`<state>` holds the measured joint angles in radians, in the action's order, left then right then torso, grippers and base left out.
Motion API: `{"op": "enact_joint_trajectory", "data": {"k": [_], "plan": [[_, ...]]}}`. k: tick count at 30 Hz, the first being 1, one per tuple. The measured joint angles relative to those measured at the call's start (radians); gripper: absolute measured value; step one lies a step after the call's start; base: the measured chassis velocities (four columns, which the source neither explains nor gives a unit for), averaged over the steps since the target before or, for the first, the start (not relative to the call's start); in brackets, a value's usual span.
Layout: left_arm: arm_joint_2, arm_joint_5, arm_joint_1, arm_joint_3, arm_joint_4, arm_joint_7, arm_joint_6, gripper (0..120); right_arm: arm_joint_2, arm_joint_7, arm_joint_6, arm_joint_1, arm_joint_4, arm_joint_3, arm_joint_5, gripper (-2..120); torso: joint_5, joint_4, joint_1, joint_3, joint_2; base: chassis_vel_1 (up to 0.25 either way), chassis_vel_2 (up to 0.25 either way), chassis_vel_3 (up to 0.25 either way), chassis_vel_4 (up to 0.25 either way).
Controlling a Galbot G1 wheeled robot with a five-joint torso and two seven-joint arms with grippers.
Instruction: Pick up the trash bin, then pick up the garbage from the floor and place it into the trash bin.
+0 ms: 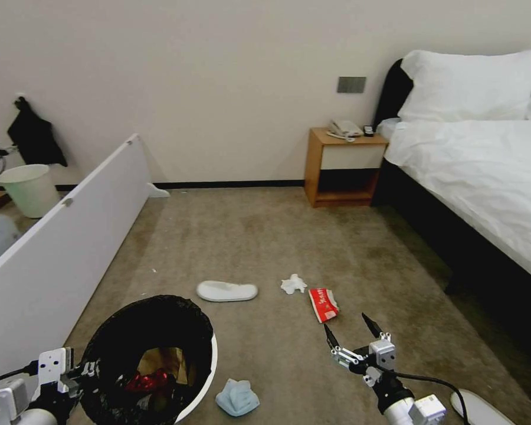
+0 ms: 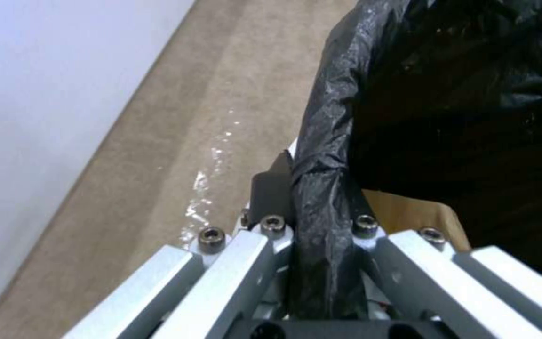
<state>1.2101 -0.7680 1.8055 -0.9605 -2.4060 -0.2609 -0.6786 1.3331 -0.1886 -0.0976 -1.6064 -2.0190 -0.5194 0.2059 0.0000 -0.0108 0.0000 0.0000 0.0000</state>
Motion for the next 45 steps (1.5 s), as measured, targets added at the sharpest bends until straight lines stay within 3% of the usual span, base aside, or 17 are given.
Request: {"op": "enact_joint_trajectory", "data": {"k": [12, 22, 33, 39, 45], "plan": [[0.003, 0.009, 0.008, 0.008, -0.007, -0.001, 0.002, 3, -0.033, 0.025, -0.019, -0.006, 0.034, 0.024, -0.018, 100, 0.0, -0.0002, 0.0, 0.0, 0.0, 0.013, 0.015, 0.016, 0.01], [-0.01, 0.034, 0.02, 0.009, -0.027, -0.002, 0.0, 3, -0.168, 0.021, 0.091, 0.129, 0.121, 0.234, 0.02, 100, 0.0, -0.0001, 0.0, 0.0, 0.0, 0.0, 0.0, 0.0, 0.0], [0.007, 0.062, 0.035, 0.0, -0.051, -0.005, -0.009, 3, -0.296, 0.056, 0.287, 0.382, 0.276, 0.511, 0.174, 100, 0.0, 0.0, 0.0, 0.0, 0.0, 0.0, 0.0, 0.0, 0.0], [0.014, 0.071, 0.037, 0.0, -0.052, -0.005, -0.01, 3, -0.312, 0.051, 0.341, 0.453, 0.343, 0.574, 0.222, 100, -0.0001, -0.0002, 0.0, 0.0, 0.0, 0.0, 0.0, 0.0, 0.0], [0.016, 0.075, 0.035, 0.004, -0.053, -0.006, -0.013, 3, -0.268, 0.02, 0.339, 0.509, 0.454, 0.615, 0.214, 100, -0.0001, -0.0001, 0.0, 0.0, 0.0, 0.0, 0.0, 0.0, 0.0]]}}
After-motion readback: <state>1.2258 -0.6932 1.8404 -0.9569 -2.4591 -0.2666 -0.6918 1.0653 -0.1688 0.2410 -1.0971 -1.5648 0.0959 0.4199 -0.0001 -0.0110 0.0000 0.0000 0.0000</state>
